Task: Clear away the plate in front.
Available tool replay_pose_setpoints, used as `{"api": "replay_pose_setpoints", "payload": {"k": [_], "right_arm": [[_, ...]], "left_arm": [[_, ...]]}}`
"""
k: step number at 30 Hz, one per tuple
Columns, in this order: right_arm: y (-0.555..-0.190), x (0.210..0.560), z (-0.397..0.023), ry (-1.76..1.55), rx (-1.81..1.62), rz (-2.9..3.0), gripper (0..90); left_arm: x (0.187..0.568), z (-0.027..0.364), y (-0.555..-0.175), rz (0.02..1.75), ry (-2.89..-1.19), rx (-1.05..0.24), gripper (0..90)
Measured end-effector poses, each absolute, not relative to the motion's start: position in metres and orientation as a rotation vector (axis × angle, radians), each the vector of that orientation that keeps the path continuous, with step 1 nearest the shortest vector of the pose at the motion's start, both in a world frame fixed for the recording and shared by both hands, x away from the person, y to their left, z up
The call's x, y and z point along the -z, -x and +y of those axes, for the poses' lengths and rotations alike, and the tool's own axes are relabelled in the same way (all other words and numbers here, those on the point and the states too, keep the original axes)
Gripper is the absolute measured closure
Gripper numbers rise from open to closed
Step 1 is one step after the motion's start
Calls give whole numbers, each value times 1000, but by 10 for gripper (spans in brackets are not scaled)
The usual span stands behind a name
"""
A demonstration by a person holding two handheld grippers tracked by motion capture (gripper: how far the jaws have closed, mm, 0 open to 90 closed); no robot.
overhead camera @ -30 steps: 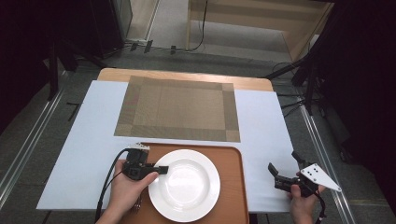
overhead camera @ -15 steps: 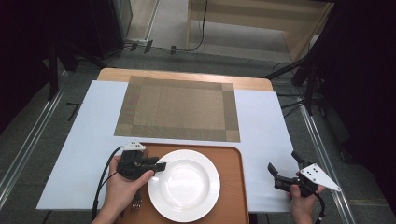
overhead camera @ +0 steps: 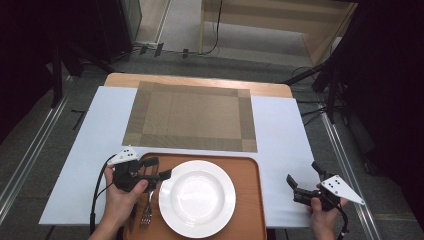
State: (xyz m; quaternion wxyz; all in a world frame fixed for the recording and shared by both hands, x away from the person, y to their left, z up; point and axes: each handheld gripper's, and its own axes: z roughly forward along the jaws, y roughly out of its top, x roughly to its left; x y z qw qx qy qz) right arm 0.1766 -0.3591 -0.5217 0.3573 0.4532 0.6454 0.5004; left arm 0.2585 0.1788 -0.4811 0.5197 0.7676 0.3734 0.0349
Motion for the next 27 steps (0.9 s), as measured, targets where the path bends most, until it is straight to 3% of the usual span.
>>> {"api": "replay_pose_setpoints", "payload": {"k": [1,6,27], "right_arm": [[-177,522,-359,-1169,-1292,1666,0],[-177,522,-360,-1170,-1292,1665,0],[-177,522,-359,-1168,-1292,1667,0]], "left_arm": [[481,181,-259,889,-1835,-79,114],[481,190,-261,866,-1823,-84,0],[480,239,-264,913,-1772,-320,0]]}}
